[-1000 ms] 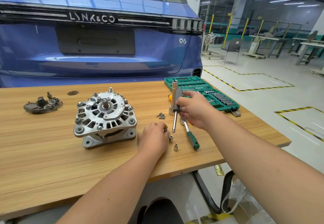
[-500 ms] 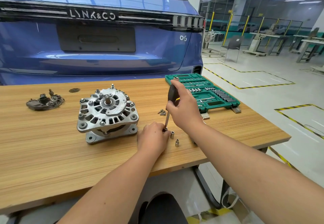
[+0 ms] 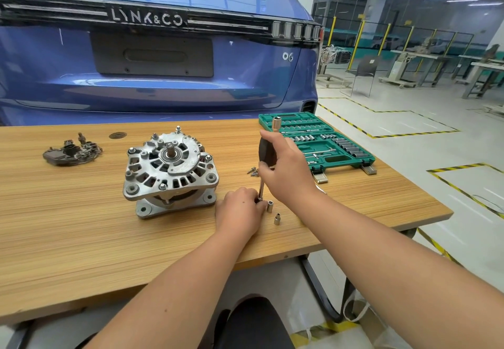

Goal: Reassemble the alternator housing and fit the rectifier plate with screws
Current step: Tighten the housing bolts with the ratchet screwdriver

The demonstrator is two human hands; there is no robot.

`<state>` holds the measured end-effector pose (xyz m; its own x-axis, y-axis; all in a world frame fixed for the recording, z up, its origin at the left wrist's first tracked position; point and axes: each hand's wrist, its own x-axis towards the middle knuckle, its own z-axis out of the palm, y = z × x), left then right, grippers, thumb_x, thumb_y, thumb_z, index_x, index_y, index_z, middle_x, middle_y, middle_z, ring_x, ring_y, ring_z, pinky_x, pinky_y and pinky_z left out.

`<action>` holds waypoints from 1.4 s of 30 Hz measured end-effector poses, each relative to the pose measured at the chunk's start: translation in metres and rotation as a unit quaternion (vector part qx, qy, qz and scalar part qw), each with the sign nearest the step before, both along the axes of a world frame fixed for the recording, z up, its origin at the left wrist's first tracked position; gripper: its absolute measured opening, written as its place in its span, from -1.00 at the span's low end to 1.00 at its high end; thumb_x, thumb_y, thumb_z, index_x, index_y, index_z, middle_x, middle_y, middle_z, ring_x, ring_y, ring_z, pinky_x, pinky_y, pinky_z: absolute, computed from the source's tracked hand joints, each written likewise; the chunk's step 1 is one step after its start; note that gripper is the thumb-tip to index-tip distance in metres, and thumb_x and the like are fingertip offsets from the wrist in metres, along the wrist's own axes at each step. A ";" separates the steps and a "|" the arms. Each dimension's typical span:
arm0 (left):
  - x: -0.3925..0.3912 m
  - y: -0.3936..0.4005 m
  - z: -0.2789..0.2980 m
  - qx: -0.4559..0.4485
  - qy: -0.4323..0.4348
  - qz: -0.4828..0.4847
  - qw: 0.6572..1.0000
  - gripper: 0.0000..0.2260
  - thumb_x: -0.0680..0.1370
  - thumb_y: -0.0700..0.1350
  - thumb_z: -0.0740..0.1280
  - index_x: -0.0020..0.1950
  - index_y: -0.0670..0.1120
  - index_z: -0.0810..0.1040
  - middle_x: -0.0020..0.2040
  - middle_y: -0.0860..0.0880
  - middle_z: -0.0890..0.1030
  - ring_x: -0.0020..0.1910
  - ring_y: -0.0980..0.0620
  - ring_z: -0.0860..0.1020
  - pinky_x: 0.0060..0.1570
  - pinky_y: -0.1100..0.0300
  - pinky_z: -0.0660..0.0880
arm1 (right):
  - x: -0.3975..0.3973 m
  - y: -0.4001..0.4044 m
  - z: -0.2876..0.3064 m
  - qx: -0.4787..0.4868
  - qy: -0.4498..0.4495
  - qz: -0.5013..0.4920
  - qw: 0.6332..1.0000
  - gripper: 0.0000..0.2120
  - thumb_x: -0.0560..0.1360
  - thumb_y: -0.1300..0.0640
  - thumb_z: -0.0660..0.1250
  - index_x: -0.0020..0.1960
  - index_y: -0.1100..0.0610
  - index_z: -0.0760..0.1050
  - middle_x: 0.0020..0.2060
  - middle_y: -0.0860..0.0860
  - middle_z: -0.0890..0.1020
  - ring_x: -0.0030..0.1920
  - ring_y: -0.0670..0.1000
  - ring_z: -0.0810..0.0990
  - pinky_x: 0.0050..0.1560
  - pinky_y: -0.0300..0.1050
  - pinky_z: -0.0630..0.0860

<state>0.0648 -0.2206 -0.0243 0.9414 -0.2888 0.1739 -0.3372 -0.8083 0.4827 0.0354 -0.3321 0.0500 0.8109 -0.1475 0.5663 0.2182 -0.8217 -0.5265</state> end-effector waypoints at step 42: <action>-0.043 0.070 0.005 -0.047 0.015 -0.016 0.999 -0.77 0.65 0.14 0.24 -0.14 0.07 0.46 -0.10 0.03 0.61 -0.01 -0.05 0.54 -0.05 0.02 0.49 | -0.018 -0.015 0.041 0.023 0.291 0.001 0.956 -0.54 0.63 0.11 0.30 0.47 -0.16 0.32 -0.10 0.07 0.61 -0.36 -0.01 0.59 -0.47 -0.18 0.54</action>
